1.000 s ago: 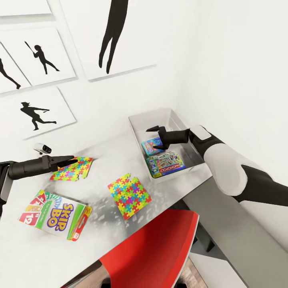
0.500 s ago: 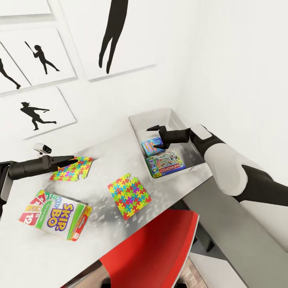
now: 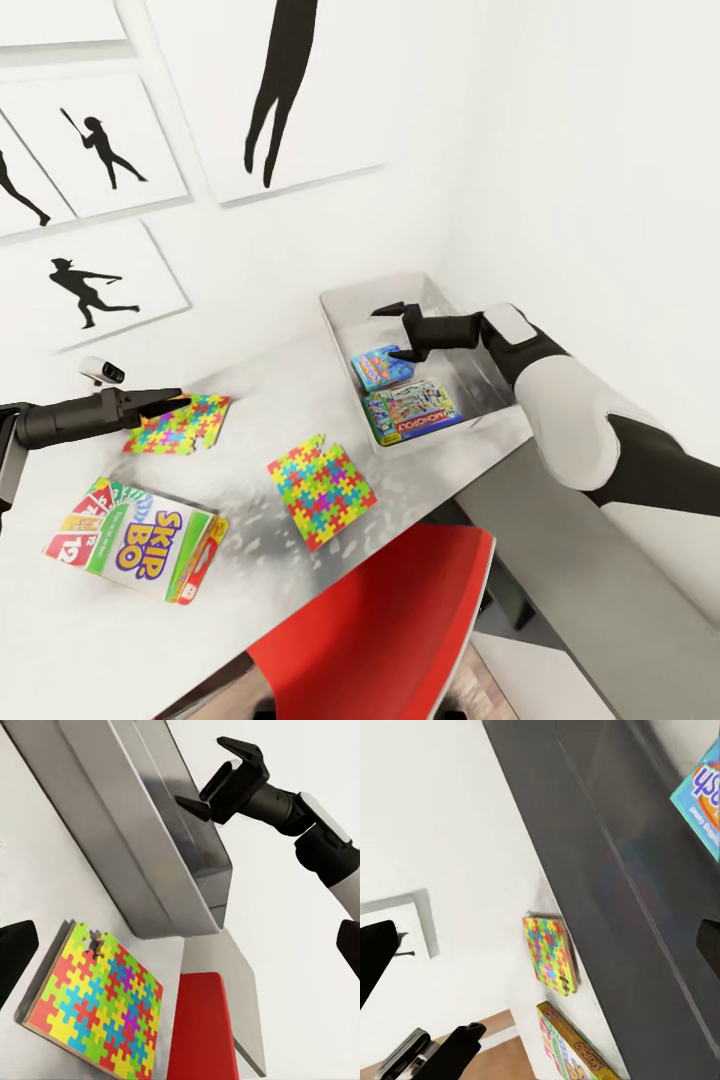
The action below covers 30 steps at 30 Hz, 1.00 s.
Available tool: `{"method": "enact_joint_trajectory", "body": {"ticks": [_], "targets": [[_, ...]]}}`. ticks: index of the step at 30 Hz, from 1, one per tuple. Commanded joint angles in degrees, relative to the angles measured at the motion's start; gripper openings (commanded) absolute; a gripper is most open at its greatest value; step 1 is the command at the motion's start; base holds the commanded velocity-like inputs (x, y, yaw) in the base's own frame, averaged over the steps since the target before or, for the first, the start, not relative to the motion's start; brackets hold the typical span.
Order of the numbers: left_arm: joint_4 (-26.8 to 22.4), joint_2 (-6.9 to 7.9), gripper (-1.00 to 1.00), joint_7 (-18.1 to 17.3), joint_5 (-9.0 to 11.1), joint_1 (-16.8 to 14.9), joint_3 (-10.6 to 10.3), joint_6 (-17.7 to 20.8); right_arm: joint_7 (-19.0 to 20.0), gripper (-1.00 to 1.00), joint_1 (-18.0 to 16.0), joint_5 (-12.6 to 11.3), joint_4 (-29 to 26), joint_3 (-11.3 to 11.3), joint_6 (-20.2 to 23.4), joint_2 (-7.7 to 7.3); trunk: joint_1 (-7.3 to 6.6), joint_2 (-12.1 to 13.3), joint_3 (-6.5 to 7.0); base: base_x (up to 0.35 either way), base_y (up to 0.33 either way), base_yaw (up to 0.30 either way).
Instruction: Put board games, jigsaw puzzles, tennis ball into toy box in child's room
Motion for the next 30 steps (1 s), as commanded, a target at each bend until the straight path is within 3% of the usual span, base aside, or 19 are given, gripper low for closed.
{"method": "enact_joint_trajectory", "body": {"ticks": [1, 7, 14, 26, 30], "targets": [[0.0, 0.05, 1.00, -0.2, -0.1, 0.0, 0.6, 0.6, 0.5, 1.00, 0.1, 0.7, -0.8, -0.3, 0.2, 0.01, 0.02, -0.1, 0.02, 0.000, 0.000, -0.107], [0.1, 0.21, 1.00, -0.2, -0.3, 0.0, 3.9, 0.6, 2.2, 1.00, 0.4, 0.7, -3.9, -0.1, 0.2, 0.01, 0.02, -0.1, 0.51, 0.000, 0.000, -0.123], [0.0, 0.41, 1.00, -0.2, -0.5, 0.0, 4.6, 0.5, 6.5, 1.00, 0.7, 0.7, -7.4, 0.3, 0.2, 0.06, 0.02, -0.1, 1.10, 0.000, 0.000, -0.133], [0.0, 1.16, 1.00, -0.2, -0.6, 0.2, 7.0, 0.3, 7.9, 1.00, 0.6, 0.7, -9.1, 0.8, 0.2, 0.34, 0.02, -0.1, 2.13, 0.000, 0.000, -0.132], [0.0, 1.21, 1.00, -0.2, -0.6, 0.2, 7.5, 0.3, 8.0, 1.00, 0.6, 0.7, -9.2, 3.0, 0.2, 0.84, 0.02, -0.1, 2.43, 0.000, 0.000, -0.083]]}}
